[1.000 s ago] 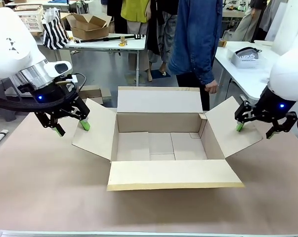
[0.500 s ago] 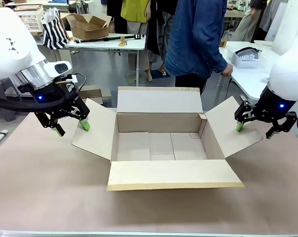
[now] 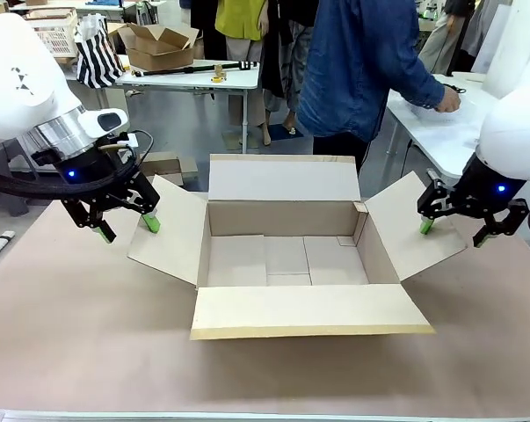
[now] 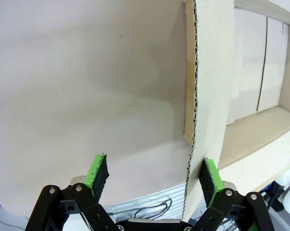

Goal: Pack the gift set into the box.
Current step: Lift both hands away from the flaps of the Package Box.

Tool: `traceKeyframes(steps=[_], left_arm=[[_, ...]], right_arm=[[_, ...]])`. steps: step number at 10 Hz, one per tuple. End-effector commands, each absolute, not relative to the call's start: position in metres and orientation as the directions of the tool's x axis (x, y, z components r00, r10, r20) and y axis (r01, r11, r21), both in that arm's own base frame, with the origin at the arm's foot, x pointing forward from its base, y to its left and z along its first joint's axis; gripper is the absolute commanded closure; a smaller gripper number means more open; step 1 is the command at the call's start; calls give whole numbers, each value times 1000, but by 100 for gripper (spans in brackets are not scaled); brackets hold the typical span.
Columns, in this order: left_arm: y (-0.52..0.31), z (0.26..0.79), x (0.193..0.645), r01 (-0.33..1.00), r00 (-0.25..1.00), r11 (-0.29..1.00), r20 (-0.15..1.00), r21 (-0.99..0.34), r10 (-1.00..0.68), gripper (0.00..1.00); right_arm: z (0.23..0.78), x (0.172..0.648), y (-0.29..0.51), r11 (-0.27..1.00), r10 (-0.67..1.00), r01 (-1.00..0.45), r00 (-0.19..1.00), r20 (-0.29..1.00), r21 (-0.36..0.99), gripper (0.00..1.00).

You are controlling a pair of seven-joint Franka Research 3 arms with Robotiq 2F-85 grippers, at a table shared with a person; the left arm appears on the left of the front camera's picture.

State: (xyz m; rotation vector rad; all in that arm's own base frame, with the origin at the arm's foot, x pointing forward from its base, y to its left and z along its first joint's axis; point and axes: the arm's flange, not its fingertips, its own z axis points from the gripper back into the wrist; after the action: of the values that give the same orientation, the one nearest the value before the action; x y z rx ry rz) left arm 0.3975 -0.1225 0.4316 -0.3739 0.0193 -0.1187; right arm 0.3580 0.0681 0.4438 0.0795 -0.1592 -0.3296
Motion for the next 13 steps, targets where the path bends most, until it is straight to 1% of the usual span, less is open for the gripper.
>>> traceKeyframes(steps=[1, 13], left_arm=[[-122, 433, 398, 101, 994, 931, -3, -350, -109, 0], [-122, 433, 398, 101, 994, 931, -3, -350, -109, 0]], right_arm=[[444, 357, 68, 943, -327, 314, 934, 140, 108, 0], [444, 357, 68, 943, -327, 314, 934, 140, 108, 0]])
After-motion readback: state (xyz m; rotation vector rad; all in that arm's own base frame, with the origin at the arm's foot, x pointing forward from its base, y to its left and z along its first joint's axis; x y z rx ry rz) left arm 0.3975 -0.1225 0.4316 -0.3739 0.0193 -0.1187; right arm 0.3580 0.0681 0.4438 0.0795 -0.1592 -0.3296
